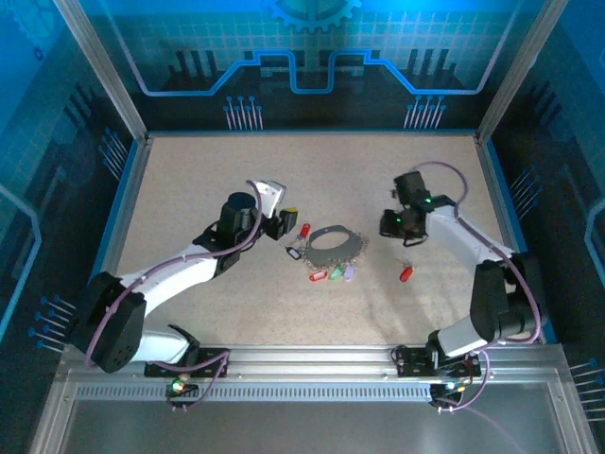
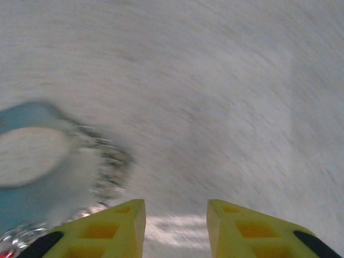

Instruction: Put the keys on the keyring

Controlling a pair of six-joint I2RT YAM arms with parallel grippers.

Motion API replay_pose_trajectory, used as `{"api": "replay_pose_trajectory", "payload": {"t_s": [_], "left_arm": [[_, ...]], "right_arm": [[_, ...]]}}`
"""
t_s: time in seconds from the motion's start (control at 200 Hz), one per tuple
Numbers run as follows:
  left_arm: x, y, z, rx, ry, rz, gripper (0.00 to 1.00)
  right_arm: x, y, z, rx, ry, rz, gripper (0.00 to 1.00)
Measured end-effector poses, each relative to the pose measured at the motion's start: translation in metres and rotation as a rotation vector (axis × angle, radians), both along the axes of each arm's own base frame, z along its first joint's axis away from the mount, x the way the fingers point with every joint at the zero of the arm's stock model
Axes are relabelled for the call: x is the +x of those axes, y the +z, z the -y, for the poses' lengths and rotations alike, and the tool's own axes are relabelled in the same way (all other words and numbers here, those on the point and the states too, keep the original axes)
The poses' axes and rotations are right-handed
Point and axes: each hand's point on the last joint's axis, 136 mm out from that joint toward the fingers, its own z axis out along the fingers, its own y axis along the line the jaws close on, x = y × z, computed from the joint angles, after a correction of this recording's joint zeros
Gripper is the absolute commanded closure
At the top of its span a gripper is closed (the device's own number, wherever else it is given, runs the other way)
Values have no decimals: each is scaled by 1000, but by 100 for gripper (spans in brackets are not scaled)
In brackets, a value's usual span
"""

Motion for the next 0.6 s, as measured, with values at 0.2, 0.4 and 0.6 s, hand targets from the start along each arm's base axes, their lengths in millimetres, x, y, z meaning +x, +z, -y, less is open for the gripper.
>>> {"api": "replay_pose_trajectory", "payload": {"t_s": [0.2, 0.4, 0.6], "left_arm": [[-6, -19, -10, -73, 74, -129, 41], [-16, -36, -20, -97, 140, -256, 40], [-20, -31, -32, -104, 195, -268, 39]], "right_arm": [[32, -34, -43, -140, 467, 23, 64], [45, -59, -24, -211, 660, -38, 59], [39, -67, -43, -213, 759, -54, 58]]}}
